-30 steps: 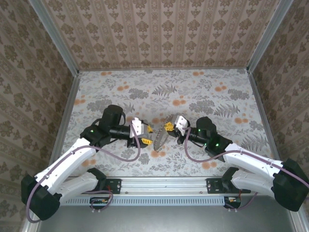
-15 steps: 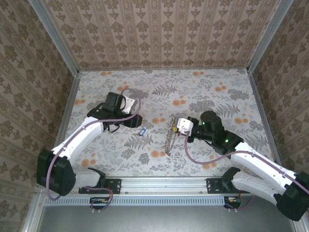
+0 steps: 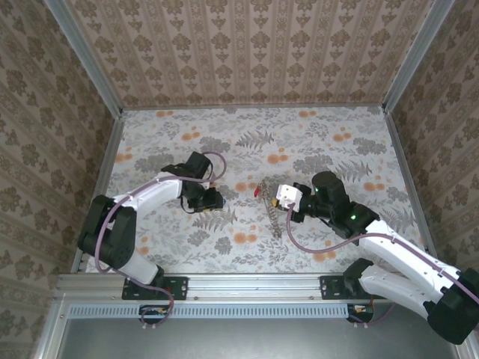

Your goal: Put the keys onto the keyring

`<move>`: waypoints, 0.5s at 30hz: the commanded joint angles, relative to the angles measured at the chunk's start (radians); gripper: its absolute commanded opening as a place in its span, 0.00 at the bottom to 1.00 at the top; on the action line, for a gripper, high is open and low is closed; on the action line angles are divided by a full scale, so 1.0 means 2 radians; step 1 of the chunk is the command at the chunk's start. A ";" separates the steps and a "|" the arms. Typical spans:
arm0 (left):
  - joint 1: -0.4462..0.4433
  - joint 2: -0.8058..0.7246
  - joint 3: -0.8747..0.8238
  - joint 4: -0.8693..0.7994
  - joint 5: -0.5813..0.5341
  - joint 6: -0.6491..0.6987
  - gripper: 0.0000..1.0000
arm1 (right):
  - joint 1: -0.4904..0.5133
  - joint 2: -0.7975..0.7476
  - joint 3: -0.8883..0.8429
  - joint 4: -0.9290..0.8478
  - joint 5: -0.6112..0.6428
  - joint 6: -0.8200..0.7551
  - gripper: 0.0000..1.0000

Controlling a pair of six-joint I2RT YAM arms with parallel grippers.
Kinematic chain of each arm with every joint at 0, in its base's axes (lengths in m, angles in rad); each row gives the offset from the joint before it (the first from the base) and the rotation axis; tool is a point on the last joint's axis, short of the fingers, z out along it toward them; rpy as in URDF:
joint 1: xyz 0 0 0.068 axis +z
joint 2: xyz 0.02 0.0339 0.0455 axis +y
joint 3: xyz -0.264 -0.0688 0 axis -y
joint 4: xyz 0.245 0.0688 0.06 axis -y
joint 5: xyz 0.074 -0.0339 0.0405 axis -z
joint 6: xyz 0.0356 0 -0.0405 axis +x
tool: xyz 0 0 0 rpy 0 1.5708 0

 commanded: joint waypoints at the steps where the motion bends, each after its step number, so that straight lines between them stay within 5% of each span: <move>1: -0.004 0.015 0.005 -0.006 0.006 -0.119 0.36 | -0.002 -0.013 0.000 0.022 -0.012 0.007 0.00; 6: -0.002 0.029 0.013 -0.005 -0.019 -0.174 0.37 | -0.002 -0.013 0.001 0.029 -0.014 0.010 0.00; 15: 0.009 0.049 -0.020 0.080 0.029 -0.263 0.34 | -0.002 -0.018 -0.009 0.041 -0.011 0.016 0.00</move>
